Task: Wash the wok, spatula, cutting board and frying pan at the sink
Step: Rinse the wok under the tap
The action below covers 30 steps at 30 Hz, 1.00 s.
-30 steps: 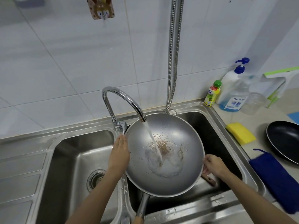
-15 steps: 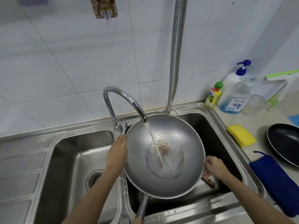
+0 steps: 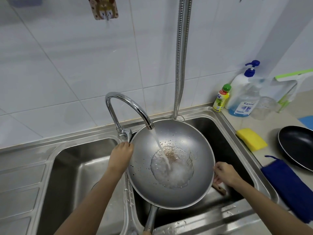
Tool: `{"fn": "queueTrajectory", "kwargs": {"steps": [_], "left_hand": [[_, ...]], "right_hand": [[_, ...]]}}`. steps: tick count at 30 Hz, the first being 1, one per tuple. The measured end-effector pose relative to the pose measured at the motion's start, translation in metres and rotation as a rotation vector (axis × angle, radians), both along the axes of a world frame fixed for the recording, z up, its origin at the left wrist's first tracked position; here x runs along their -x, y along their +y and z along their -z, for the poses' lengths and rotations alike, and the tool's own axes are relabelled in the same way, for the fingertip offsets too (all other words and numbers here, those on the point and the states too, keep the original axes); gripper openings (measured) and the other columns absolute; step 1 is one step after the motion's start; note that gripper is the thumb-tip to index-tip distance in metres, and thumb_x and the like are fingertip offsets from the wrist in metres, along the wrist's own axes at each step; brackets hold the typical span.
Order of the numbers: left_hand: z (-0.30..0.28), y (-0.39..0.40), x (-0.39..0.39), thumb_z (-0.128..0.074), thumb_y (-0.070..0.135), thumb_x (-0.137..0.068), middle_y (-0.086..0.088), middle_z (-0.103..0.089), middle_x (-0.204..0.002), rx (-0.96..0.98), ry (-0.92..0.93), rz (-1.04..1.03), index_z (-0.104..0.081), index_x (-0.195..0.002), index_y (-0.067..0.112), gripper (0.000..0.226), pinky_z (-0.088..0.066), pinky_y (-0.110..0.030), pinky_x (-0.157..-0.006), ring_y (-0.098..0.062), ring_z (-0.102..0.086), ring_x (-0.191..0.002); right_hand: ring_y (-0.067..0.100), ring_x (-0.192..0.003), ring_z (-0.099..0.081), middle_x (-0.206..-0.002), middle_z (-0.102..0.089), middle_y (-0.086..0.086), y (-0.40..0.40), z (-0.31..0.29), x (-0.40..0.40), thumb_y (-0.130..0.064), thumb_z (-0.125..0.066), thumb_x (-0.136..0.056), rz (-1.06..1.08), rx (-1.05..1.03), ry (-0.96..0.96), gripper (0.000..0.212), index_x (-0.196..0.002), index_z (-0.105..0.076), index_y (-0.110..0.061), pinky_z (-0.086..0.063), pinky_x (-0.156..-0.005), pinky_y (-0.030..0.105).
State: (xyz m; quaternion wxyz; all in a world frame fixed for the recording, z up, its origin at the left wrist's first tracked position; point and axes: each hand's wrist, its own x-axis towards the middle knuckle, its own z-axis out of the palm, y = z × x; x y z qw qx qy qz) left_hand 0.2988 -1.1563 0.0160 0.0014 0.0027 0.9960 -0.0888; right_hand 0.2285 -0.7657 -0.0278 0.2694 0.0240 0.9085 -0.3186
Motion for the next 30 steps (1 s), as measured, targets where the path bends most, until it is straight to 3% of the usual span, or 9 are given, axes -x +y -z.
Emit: {"fn": "queueTrajectory", "kwargs": {"steps": [8,10,13,16,19,24,27,30], "left_hand": [[-0.009,-0.01,0.009,-0.084,-0.009,-0.035,-0.008,-0.062,-0.059,0.096,-0.025,0.074,-0.065,-0.066,0.008,0.04,-0.053,-0.03,-0.049,-0.025,-0.061,-0.051],[-0.014,-0.018,0.014,-0.081,-0.005,-0.053,-0.01,-0.069,-0.072,0.118,-0.047,0.069,-0.07,-0.084,0.007,0.035,-0.057,-0.034,-0.056,-0.026,-0.066,-0.061],[-0.036,-0.034,0.024,-0.066,-0.003,-0.075,-0.01,-0.071,-0.097,0.116,-0.069,0.054,-0.061,-0.121,0.009,0.048,-0.057,-0.037,-0.069,-0.027,-0.069,-0.083],[-0.055,-0.046,0.042,-0.056,-0.001,-0.086,-0.006,-0.067,-0.108,0.133,-0.141,0.041,-0.057,-0.117,0.017,0.036,-0.051,-0.036,-0.08,-0.026,-0.065,-0.101],[-0.069,-0.044,0.063,-0.052,-0.001,-0.089,-0.006,-0.065,-0.108,0.188,-0.186,0.002,-0.055,-0.115,0.015,0.031,-0.05,-0.036,-0.079,-0.026,-0.064,-0.102],[-0.076,-0.039,0.087,-0.05,-0.003,-0.089,-0.009,-0.063,-0.105,0.198,-0.2,-0.018,-0.054,-0.113,0.01,0.028,-0.049,-0.036,-0.077,-0.028,-0.063,-0.099],[-0.069,-0.039,0.08,-0.054,-0.004,-0.085,-0.014,-0.065,-0.098,-0.019,-0.065,-0.105,-0.058,-0.109,0.005,0.026,-0.051,-0.041,-0.077,-0.033,-0.063,-0.094],[-0.06,-0.011,0.04,-0.056,-0.001,-0.089,-0.018,-0.066,-0.098,-0.486,0.333,-0.258,-0.065,-0.105,-0.001,0.018,-0.048,-0.044,-0.078,-0.035,-0.059,-0.093]], "right_hand": [[0.02,-0.058,-0.069,-0.067,-0.07,0.011,-0.002,-0.007,0.001,-0.011,-0.045,-0.098,0.01,0.026,-0.023,0.023,-0.083,-0.06,-0.003,-0.059,-0.061,0.033],[0.02,-0.058,-0.069,-0.066,-0.07,0.011,-0.001,-0.006,0.0,-0.011,-0.046,-0.098,0.012,0.03,-0.017,0.023,-0.083,-0.06,-0.001,-0.059,-0.062,0.035],[0.02,-0.059,-0.069,-0.066,-0.07,0.01,0.001,-0.002,0.001,-0.013,-0.047,-0.097,0.008,0.019,-0.016,0.024,-0.081,-0.061,-0.001,-0.059,-0.068,0.04],[0.021,-0.063,-0.069,-0.068,-0.07,0.01,0.002,0.002,0.001,-0.014,-0.049,-0.096,-0.005,0.003,-0.014,0.023,-0.081,-0.061,-0.002,-0.057,-0.071,0.044],[0.022,-0.061,-0.07,-0.068,-0.07,0.012,0.001,0.0,0.002,-0.013,-0.048,-0.096,-0.002,0.033,-0.048,0.023,-0.083,-0.061,0.0,-0.059,-0.068,0.04],[0.02,-0.059,-0.07,-0.067,-0.071,0.013,0.004,0.001,0.005,-0.013,-0.049,-0.097,0.008,0.069,-0.047,0.024,-0.084,-0.061,0.003,-0.058,-0.07,0.043],[0.022,-0.06,-0.07,-0.067,-0.07,0.014,0.006,0.004,0.006,-0.013,-0.049,-0.096,0.018,0.094,-0.048,0.024,-0.083,-0.061,0.003,-0.058,-0.072,0.044],[0.026,-0.06,-0.069,-0.064,-0.07,0.014,0.007,0.005,0.005,-0.012,-0.048,-0.096,0.024,0.111,-0.035,0.024,-0.084,-0.061,0.005,-0.058,-0.069,0.043]]}}
